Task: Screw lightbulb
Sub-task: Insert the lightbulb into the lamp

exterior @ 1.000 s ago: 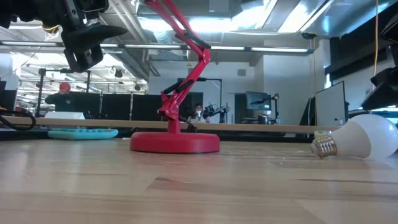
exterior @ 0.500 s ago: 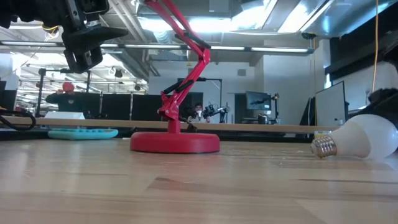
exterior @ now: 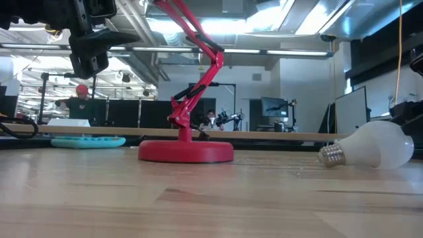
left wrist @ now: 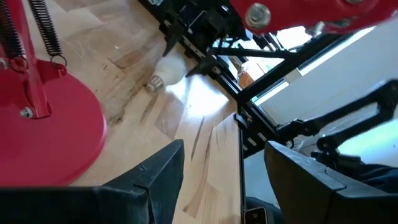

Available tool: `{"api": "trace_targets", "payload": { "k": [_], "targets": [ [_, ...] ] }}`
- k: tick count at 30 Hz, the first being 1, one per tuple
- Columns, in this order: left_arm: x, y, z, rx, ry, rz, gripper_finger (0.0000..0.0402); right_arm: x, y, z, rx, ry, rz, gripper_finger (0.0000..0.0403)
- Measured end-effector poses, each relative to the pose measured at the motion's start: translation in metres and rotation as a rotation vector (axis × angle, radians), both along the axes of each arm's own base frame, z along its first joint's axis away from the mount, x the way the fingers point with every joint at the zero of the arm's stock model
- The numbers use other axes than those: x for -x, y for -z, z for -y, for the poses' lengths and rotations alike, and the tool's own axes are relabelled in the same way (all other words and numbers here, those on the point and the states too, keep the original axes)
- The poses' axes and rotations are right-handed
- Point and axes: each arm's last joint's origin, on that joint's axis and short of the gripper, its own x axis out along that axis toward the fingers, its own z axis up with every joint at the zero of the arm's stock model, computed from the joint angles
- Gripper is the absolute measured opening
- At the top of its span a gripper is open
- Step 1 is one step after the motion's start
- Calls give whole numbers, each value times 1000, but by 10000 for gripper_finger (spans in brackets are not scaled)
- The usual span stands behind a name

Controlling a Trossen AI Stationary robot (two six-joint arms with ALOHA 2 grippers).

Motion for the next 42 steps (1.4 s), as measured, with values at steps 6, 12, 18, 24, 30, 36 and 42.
{"api": "trace_targets", "payload": {
  "k": [6, 12, 18, 24, 30, 36, 42],
  "targets": [
    [-1, 0, -3, 4, -18, 0, 212, -6, 12, -7, -4, 21, -14, 294],
    [-3, 0, -7, 2, -27, -2, 212, -11, 13, -8, -54, 76, 8, 296],
    [-5, 0, -10, 8, -15, -6, 212, -25, 12, 2, -109, 56, -34, 318],
    [-4, 0, -9, 1, -9, -6, 212, -38, 4, -7, -14, 3, 1, 321],
    [-4, 1, -9, -37, -1, -4, 212, -49, 6, -15, 97, 30, 5, 321],
    [-4, 1, -9, -51, 1, -8, 212, -54, 17, -19, 138, 46, -21, 302],
    [-4, 3, -10, -55, 0, -29, 212, -62, 21, -25, 198, 111, 1, 293]
  ]
}}
